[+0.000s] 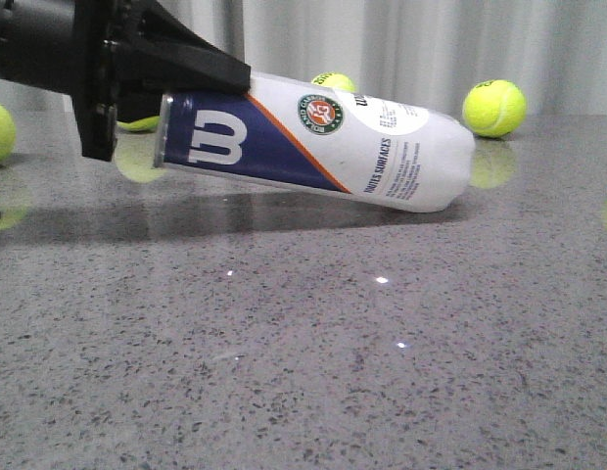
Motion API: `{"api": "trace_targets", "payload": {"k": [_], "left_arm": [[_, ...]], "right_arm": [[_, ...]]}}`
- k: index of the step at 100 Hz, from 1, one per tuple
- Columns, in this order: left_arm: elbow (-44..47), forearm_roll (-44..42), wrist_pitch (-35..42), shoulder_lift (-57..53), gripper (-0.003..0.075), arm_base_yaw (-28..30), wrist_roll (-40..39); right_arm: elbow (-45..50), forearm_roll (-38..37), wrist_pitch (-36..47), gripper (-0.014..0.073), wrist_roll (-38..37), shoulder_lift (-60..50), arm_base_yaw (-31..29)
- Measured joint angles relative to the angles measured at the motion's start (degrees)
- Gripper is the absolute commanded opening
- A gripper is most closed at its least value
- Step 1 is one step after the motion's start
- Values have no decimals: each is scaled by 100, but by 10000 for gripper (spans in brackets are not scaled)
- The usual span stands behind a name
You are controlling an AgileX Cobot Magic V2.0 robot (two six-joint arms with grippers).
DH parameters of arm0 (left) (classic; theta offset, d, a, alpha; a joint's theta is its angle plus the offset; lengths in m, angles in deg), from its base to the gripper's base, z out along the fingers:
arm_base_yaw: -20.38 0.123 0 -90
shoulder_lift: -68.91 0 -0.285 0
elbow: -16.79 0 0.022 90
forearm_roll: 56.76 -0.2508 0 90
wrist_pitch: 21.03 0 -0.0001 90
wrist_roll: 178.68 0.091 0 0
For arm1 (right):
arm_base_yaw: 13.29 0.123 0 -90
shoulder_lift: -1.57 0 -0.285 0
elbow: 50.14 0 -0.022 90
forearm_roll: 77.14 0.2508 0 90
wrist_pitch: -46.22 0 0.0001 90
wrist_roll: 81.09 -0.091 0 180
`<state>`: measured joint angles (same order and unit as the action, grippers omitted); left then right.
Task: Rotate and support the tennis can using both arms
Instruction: 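Grasp the can's open end with the left gripper and lift it, then rotate the can upright with the left gripper and set it down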
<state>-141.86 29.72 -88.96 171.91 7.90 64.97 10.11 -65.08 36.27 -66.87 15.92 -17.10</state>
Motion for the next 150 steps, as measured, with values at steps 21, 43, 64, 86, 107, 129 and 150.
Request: {"api": "trace_targets", "payload": {"k": [21,43,64,86,107,129,150], "left_arm": [[0,-953,70,-1352,-21,375,-237],[-630,-3375,-125,-2912,-21,686,-1557],[-1525,-5502,-387,-3701,-21,686,-3075],[-1761,-6790,-456,-3848,-21,690,-4013],[-1701,-7106,-469,-3836,-21,699,-4394],[-1315,-7162,-469,-3836,-21,699,-4440],[-921,-7175,-469,-3836,-20,699,-4452]], "right_arm": [[0,0,-8,-68,0,0,0],[0,0,-8,-68,0,0,0],[0,0,-8,-68,0,0,0],[0,0,-8,-68,0,0,0],[0,0,-8,-68,0,0,0],[0,0,-8,-68,0,0,0],[0,0,-8,-68,0,0,0]]}}
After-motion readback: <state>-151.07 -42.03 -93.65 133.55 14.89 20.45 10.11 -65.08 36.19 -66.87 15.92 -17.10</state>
